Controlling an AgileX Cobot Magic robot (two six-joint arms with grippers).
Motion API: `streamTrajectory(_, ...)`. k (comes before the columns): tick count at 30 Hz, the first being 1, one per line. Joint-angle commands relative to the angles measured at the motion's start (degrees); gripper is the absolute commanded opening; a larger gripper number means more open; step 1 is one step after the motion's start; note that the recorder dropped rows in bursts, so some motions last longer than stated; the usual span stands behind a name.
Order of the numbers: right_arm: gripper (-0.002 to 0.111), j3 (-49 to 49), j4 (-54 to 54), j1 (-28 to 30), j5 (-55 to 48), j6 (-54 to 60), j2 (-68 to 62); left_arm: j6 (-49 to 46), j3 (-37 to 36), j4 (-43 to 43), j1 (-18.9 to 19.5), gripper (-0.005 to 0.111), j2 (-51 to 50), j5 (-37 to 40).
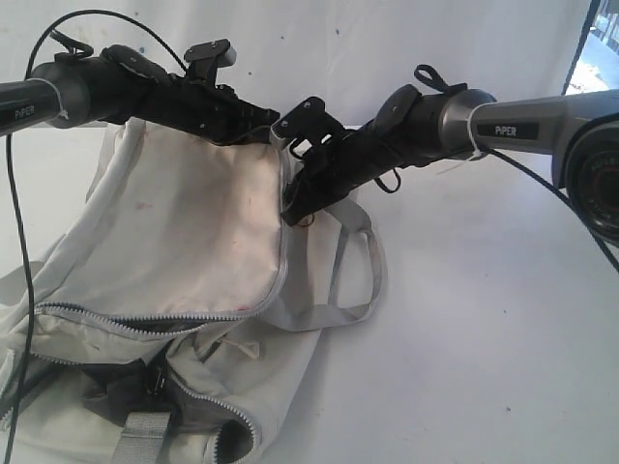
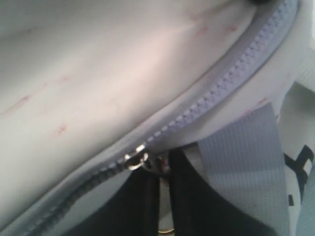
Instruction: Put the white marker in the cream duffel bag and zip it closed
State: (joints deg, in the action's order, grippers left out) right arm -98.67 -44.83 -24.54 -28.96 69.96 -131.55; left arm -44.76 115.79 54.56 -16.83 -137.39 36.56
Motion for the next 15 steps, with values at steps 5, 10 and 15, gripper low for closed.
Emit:
streamTrajectory(5,0.000,0.1,1.0,0.2,-6.0,-5.1,1.3,1.3,0.3,-0.2,0.2,0.000,0.8,0.8)
streamTrajectory(10,0.000,0.1,6.4,0.6,-11.5,-12.1,4.2,1.4,0.3,-0.2,0.2,0.000,0.8,0.7)
streamTrajectory(15,0.000,0.1,7.6,1.2,-15.4,-14.9,5.0,3.0,0.3,-0.7,0.2,0.000,0.8,0.4)
